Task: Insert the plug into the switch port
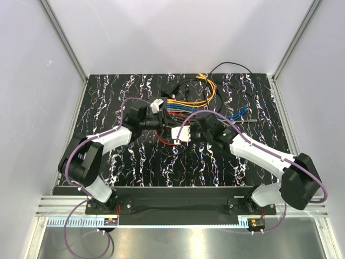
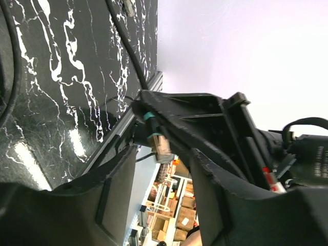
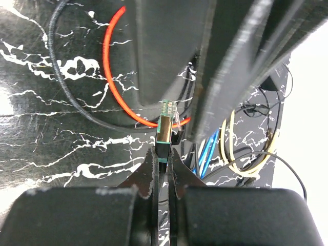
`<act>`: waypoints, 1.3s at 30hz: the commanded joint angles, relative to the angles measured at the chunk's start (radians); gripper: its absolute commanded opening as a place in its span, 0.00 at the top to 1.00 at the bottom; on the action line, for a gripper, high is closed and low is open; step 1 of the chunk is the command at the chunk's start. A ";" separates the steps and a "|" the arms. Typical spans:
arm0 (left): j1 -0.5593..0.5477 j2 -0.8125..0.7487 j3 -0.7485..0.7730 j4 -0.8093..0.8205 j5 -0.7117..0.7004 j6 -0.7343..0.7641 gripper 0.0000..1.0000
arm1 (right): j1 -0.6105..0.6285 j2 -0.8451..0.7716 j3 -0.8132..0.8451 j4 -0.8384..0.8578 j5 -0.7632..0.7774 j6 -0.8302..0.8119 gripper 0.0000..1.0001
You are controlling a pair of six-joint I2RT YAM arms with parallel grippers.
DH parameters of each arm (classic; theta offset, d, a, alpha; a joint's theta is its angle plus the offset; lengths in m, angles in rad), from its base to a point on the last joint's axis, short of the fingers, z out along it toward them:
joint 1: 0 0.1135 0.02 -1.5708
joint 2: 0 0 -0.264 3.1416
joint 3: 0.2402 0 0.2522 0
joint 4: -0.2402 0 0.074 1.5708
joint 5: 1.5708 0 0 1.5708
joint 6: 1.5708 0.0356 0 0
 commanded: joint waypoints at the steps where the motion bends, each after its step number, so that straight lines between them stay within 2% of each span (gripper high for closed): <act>1: -0.011 0.005 -0.016 0.081 0.029 -0.038 0.51 | 0.023 -0.027 -0.013 0.071 0.007 -0.040 1.00; 5: -0.019 0.009 -0.027 0.107 0.035 -0.055 0.59 | 0.026 -0.029 -0.025 0.111 0.022 -0.044 1.00; 11: -0.027 0.028 -0.044 0.130 0.035 -0.082 0.64 | 0.036 -0.037 -0.042 0.140 0.033 -0.049 1.00; 17: -0.031 0.032 -0.048 0.171 0.035 -0.104 0.78 | 0.042 -0.049 -0.061 0.155 0.026 -0.058 1.00; 22: -0.031 0.037 -0.047 0.171 0.038 -0.101 0.75 | 0.045 -0.069 -0.084 0.169 0.013 -0.073 1.00; 27: -0.037 0.048 -0.042 0.162 0.038 -0.101 0.67 | 0.049 -0.075 -0.097 0.177 0.009 -0.089 1.00; 32: -0.039 0.052 -0.038 0.165 0.038 -0.102 0.68 | 0.052 -0.077 -0.096 0.168 0.006 -0.093 1.00; 33: -0.039 0.054 -0.038 0.173 0.040 -0.102 0.69 | 0.054 -0.077 -0.096 0.169 0.003 -0.095 1.00; 36: -0.039 0.057 -0.039 0.188 0.046 -0.096 0.87 | 0.057 -0.078 -0.096 0.166 -0.001 -0.089 1.00; 37: -0.039 0.057 -0.038 0.188 0.048 -0.088 1.00 | 0.057 -0.077 -0.096 0.165 0.001 -0.086 0.99; 39: -0.039 0.054 -0.019 0.133 0.061 -0.027 1.00 | 0.057 -0.077 -0.090 0.139 -0.002 -0.084 0.88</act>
